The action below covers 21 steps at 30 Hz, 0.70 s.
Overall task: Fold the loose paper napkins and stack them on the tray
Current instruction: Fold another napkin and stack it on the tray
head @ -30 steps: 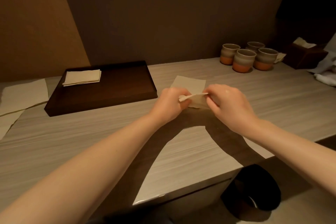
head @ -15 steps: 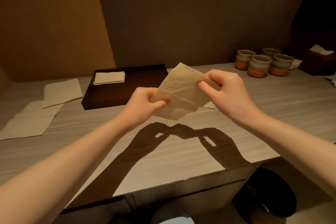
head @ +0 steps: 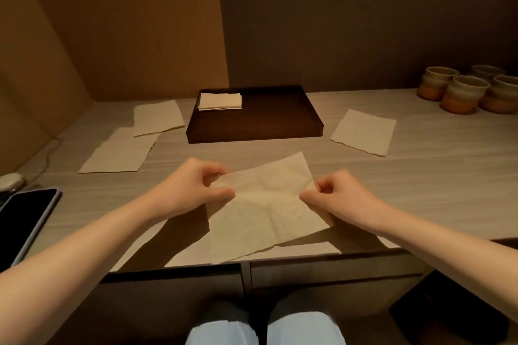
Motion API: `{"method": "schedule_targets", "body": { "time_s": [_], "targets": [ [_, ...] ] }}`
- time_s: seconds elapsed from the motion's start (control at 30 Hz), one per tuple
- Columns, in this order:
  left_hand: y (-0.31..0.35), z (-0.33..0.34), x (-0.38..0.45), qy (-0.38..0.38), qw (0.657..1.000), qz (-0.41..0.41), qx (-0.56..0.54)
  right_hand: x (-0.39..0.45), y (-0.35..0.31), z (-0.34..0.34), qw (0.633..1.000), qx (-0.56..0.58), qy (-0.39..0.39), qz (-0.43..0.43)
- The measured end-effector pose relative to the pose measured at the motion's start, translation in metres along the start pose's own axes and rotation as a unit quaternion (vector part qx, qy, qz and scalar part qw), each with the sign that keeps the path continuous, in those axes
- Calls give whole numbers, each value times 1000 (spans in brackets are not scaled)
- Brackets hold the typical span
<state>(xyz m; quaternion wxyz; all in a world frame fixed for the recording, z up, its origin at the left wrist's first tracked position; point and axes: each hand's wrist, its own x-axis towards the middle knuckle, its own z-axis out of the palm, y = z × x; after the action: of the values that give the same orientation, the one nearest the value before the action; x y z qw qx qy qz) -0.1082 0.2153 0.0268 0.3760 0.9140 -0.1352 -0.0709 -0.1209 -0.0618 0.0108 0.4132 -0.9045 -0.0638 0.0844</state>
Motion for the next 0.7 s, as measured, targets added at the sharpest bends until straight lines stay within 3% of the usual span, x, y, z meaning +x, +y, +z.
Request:
{"method": "schedule_targets", "body": {
  "time_s": [0.37,0.47,0.53,0.7],
  "targets": [
    [-19,25,-15,75,964,60,249,-5,10,22,982,-178,33,-55],
    [-10,46,-38,92,936,115,321,-15,9,17,924,-342,98,-142],
    [-5,58,-53,58,927,144,340,-19,10,17,885,-384,136,-225],
    [-12,73,-67,5,905,182,385,-16,22,26,876,-374,16,-306]
  ]
}}
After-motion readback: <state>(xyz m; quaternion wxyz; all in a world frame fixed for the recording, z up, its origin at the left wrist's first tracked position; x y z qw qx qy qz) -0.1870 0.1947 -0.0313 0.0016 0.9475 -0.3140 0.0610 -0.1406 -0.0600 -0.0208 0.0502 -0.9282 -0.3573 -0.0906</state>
